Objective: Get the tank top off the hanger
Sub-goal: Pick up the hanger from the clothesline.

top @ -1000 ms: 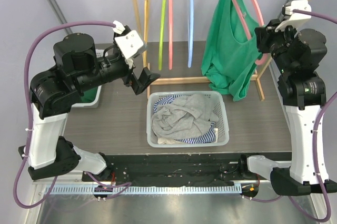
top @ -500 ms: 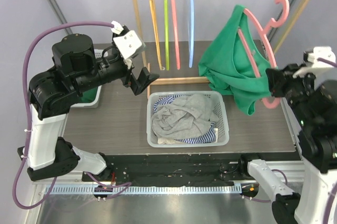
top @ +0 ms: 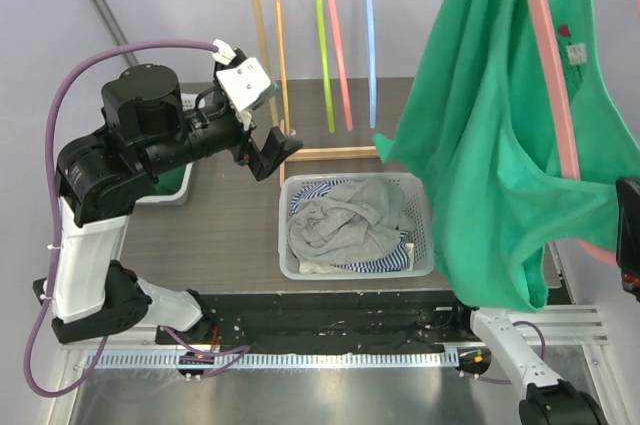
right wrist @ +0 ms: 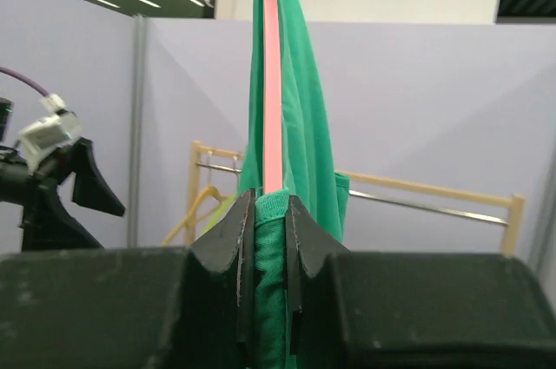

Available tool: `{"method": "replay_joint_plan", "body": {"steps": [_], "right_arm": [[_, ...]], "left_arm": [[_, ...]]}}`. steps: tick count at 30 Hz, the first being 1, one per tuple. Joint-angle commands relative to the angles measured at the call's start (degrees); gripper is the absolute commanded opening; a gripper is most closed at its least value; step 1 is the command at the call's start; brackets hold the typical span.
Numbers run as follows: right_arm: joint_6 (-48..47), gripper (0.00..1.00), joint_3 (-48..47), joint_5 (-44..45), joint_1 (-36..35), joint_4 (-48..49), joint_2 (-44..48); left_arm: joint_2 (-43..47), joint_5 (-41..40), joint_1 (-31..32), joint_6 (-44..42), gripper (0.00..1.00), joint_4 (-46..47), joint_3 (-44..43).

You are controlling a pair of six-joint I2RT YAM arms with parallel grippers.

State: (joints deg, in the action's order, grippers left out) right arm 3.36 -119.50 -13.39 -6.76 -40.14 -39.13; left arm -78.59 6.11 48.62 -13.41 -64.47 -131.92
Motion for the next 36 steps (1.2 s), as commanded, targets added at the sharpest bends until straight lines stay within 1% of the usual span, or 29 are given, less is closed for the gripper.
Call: {"method": "replay_joint_plan", "body": {"steps": [1, 3, 9, 11, 13, 14, 17, 19, 23, 28, 30, 33, 36], "right_arm": [[5.43, 0.01, -4.84, -10.59, -0.88, 8.23, -9.28], [7.79, 0.01, -5.82, -14.36, -0.97, 9.37, -12.36], [9.65, 0.01, -5.65, -17.28, -0.97, 11.57, -15.35], [11.05, 0.01, -6.18, -19.65, -0.97, 12.27, -16.67], [12.8, 0.01, -6.27, -21.06, -1.06, 14.99, -18.25], [13.16, 0.01, -6.18, -21.24, -0.97, 17.35, -18.52], [14.48, 0.01, -7.41, -22.03, -1.06, 20.53, -19.84], [14.84, 0.01, -9.68, -22.82, -0.97, 20.63, -21.32], [15.89, 0.01, -9.0, -24.05, -0.97, 21.86, -21.25], [16.42, 0.01, -8.46, -21.16, -1.06, 25.98, -20.54], [16.77, 0.01, -10.48, -19.06, -1.06, 28.01, -21.94], [16.77, 0.01, -16.18, -16.59, -0.97, 29.41, -24.84], [17.3, 0.01, -19.88, -16.41, -1.06, 29.94, -27.91]], "left_arm": [[1.68, 1.01, -0.28, 1.1, 1.0, 2.33, 0.61], [2.03, 1.27, -0.28, 1.1, 1.0, 2.33, 0.87], [2.82, 1.45, -0.46, 0.75, 1.0, 2.33, 1.4], [2.82, 1.27, -0.46, 0.67, 1.0, 2.24, 1.49], [2.82, 1.54, -0.54, 0.75, 1.0, 2.15, 1.4], [2.82, 1.71, -0.63, 0.84, 1.0, 2.15, 1.4], [3.26, 1.8, -0.9, 0.84, 1.0, 2.06, 1.49], [3.7, 1.62, -1.25, 0.67, 1.0, 2.06, 1.75], [3.97, 1.36, -1.42, 0.4, 1.0, 2.06, 2.28], [3.53, 1.97, -1.77, 0.66, 1.0, 2.06, 2.02], [3.27, 2.24, -1.86, 0.75, 1.0, 2.06, 1.67], [3.26, 2.42, -1.86, 1.02, 1.0, 1.98, 1.49], [3.35, 2.68, -2.04, 1.1, 1.0, 1.98, 1.58]]}}
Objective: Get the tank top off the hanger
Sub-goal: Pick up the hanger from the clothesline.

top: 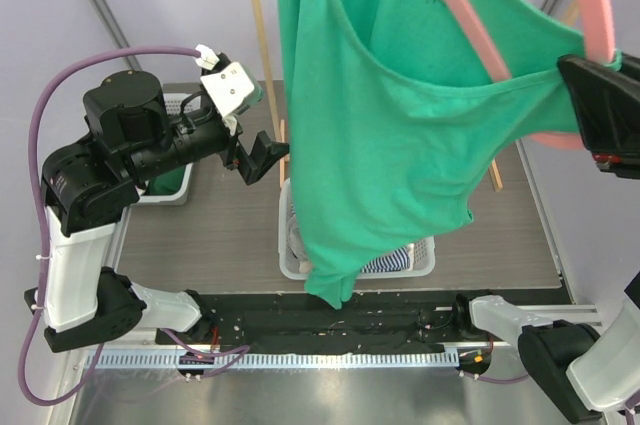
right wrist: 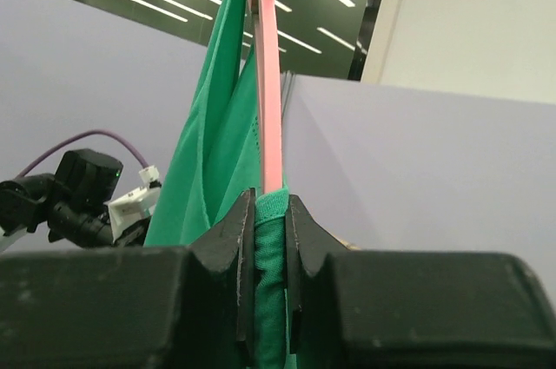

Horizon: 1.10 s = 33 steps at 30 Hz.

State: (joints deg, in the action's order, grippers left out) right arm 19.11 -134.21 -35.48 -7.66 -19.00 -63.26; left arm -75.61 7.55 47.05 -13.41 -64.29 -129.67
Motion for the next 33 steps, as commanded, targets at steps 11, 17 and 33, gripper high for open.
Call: {"method": "replay_joint_plan", "body": {"steps": [11, 17, 33], "right_arm": [[-6.44, 0.01, 1.67, 10.68, -0.16, 7.24, -2.74], [-10.23, 0.01, -2.36, 15.53, -0.16, 6.17, -5.64], [-8.48, 0.01, -0.18, 11.94, -0.25, 8.72, -3.81]], "left_arm": [[0.47, 1.15, -0.82, 0.93, 1.0, 1.89, -0.32], [-0.06, 1.41, -0.9, 1.02, 1.0, 1.71, -0.5], [-0.32, 1.32, -0.91, 0.75, 1.0, 1.63, -0.24]]}}
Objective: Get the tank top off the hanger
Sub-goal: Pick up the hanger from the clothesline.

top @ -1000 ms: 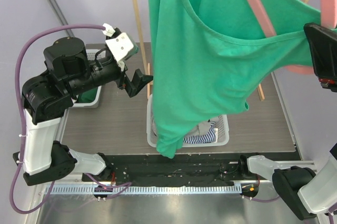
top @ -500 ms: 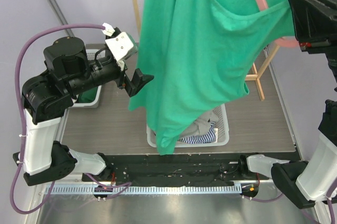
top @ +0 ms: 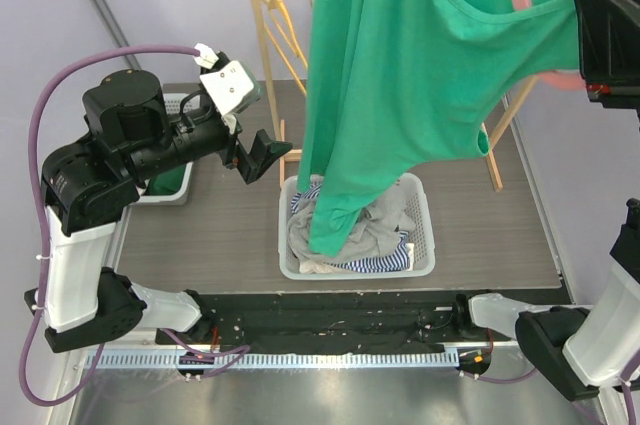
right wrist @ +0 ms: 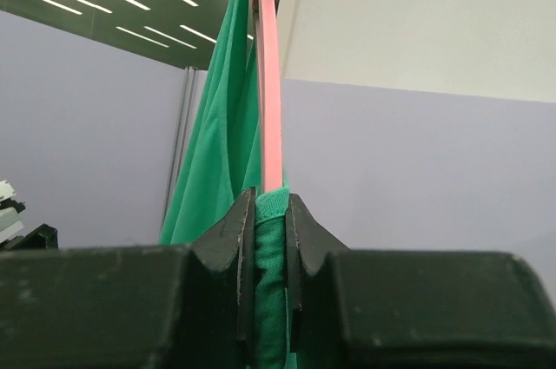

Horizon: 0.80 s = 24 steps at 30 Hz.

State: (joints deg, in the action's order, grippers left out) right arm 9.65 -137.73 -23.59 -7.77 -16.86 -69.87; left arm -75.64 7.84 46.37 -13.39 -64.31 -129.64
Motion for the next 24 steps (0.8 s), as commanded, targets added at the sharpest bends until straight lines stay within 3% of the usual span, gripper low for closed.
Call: {"method": "replay_joint_plan", "body": {"steps": [1, 8, 24], "right_arm": [[1.07, 0.01, 4.56, -0.92, -0.23, 6.41, 3.5], [-0.07, 0.01, 22.03, -3.65, -0.14, 2.89, 12.2], [-2.44, 0.01, 45.96, -9.18, -0.23, -4.5, 29.51]], "left_arm": [[-0.39, 1.22, -0.23, 0.91, 1.0, 1.56, -0.26], [-0.3, 2.27, -0.23, 1.17, 1.0, 1.56, -0.26], [1.19, 2.89, -0.31, 1.17, 1.0, 1.3, 1.59]]}}
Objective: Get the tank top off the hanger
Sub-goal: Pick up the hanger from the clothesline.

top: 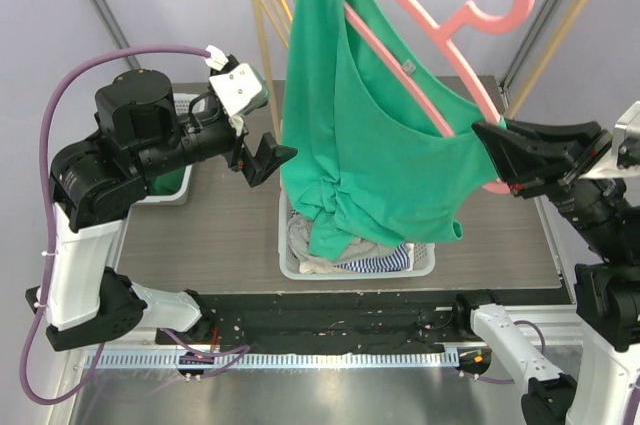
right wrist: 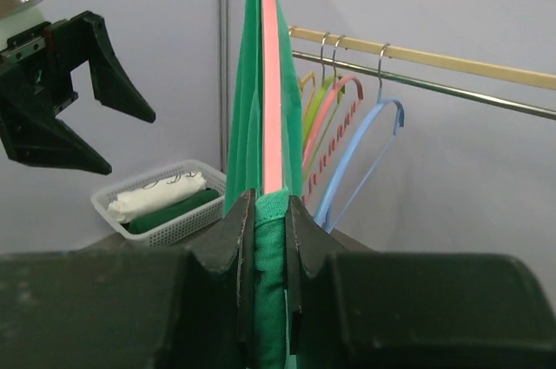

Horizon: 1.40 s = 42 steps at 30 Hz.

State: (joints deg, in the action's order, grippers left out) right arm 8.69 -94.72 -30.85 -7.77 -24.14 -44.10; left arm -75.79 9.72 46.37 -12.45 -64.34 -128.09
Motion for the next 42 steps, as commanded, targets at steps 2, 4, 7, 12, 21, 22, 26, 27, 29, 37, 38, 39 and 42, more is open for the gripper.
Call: {"method": "replay_joint_plan", "body": {"steps": [2, 4, 7, 12, 21, 22, 26, 27, 29, 37, 38, 39, 42], "right_arm": [[-2.88, 0.01, 6.1, -2.64, -0.23, 3.4, 5.5], [-3.85, 0.01, 7.61, -1.76, -0.23, 3.49, 8.31], [-6.57, 0.01, 9.81, -2.36, -0.31, 2.17, 10.95], [-10.44, 0.01, 8.59, -4.83, -0.4, -1.77, 12.28], [-12.73, 0.01, -2.05, 0.5, -6.99, -8.38, 13.15], [-12.82, 0.01, -3.09, 2.7, -8.21, -8.55, 13.68], [-13.96, 0.01, -5.74, 8.52, -11.46, -11.79, 14.74], [-14.31, 0.01, -6.44, 9.4, -11.91, -12.94, 13.61], [-16.06, 0.01, -8.02, 11.51, -12.7, -16.09, 11.59], [-23.09, 0.01, -11.44, 11.96, -12.71, -16.46, 0.69], [-24.23, 0.01, -12.24, 11.78, -12.71, -16.46, -1.06], [-26.07, 0.01, -12.94, 11.34, -12.71, -16.64, -1.69], [-29.68, 0.01, -15.49, 3.91, -12.88, -19.35, -3.88]], "left_arm": [[1.43, 1.01, -0.23, 0.23, 1.0, 1.32, 0.21], [1.61, 0.92, -0.23, 0.06, 1.0, 1.32, 0.39], [1.61, 0.83, -0.31, 0.06, 1.0, 1.32, 0.39], [1.17, 1.01, -0.23, 0.14, 1.0, 1.32, 0.04], [0.73, 0.92, -0.23, -0.21, 1.0, 1.32, -0.05], [0.73, 1.09, -0.23, -0.3, 1.0, 1.41, -0.05], [0.29, 1.8, -0.23, -0.3, 1.0, 1.41, -0.31], [0.12, 1.97, -0.23, -0.21, 1.0, 1.41, -0.49], [-0.06, 2.41, -0.23, -0.03, 1.0, 1.49, -0.84], [0.99, 1.89, -0.31, -0.38, 1.0, 1.06, -1.02], [1.25, 1.63, -0.23, -0.56, 1.0, 0.97, -0.58], [1.52, 1.19, -0.23, -0.73, 1.0, 0.88, -0.49], [2.49, 0.66, -0.23, -1.88, 1.0, 0.62, 0.12]]}}
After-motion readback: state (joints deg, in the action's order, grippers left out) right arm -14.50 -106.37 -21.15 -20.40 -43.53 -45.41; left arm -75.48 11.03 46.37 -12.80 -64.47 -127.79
